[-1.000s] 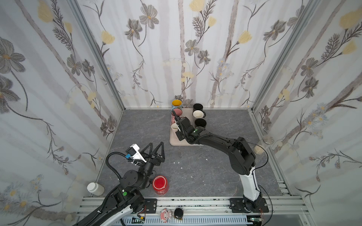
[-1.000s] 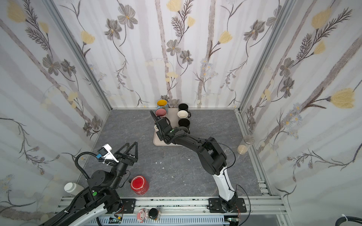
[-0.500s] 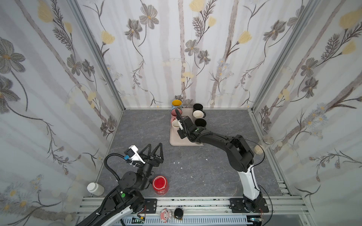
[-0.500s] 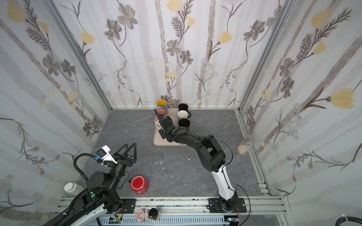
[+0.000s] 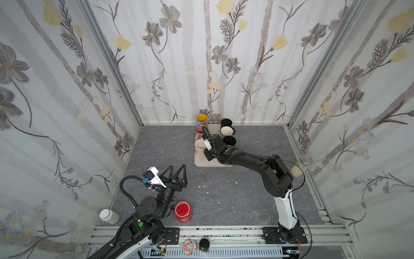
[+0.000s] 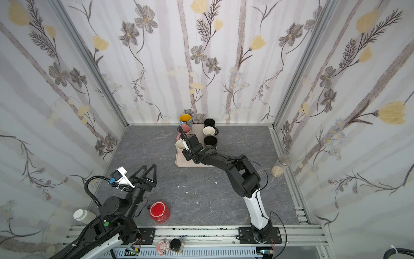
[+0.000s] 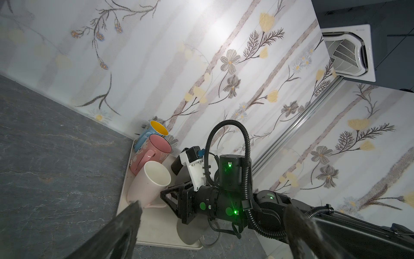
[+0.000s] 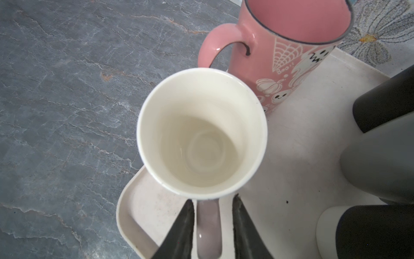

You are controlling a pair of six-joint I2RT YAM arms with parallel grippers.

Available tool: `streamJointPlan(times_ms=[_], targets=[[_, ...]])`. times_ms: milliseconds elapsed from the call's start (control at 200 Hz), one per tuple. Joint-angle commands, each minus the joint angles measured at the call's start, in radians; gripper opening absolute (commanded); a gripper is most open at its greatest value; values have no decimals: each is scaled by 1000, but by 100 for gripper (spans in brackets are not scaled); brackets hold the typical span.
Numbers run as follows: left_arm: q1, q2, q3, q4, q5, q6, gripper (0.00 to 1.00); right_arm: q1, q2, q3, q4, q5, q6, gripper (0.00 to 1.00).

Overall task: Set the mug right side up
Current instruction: 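Carry the pink mug to the tray with the right gripper while the left withdraws, then lower the pale pink mug onto the tray and open the right gripper, then move the right gripper to the upside-down red mug near the robot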

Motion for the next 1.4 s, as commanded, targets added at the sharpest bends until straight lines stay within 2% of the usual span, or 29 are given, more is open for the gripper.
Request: streamJointPlan(times_ms=[0, 240, 420, 559, 634, 769, 909, 969, 1149, 1399], targets=[[-1, 1, 6, 2, -4, -13, 100, 1, 8, -5, 40, 30, -24, 41], [0, 0, 9, -7, -4, -21, 100, 1, -19, -38, 71, 36, -30, 58], [0, 5, 19, -8, -3, -21, 100, 12, -118, -116, 124, 25, -23, 71], [0, 14, 31, -12, -9, -17, 100, 38, -229, -217, 174, -13, 11, 93], [0, 14, 40, -17, -17, -9, 100, 74, -289, -285, 198, -21, 21, 100], [0, 5, 61, -33, -41, 15, 100, 182, -379, -406, 219, -84, 27, 100], [0, -16, 76, -57, -77, 32, 100, 280, -442, -524, 263, -288, 19, 100], [-1, -29, 79, -66, -92, 35, 100, 331, -454, -554, 277, -334, -1, 100], [0, -75, 87, -105, -160, 24, 100, 479, -418, -553, 255, -320, -76, 100], [0, -101, 95, -116, -167, 20, 100, 567, -347, -495, 264, -299, -141, 100]])
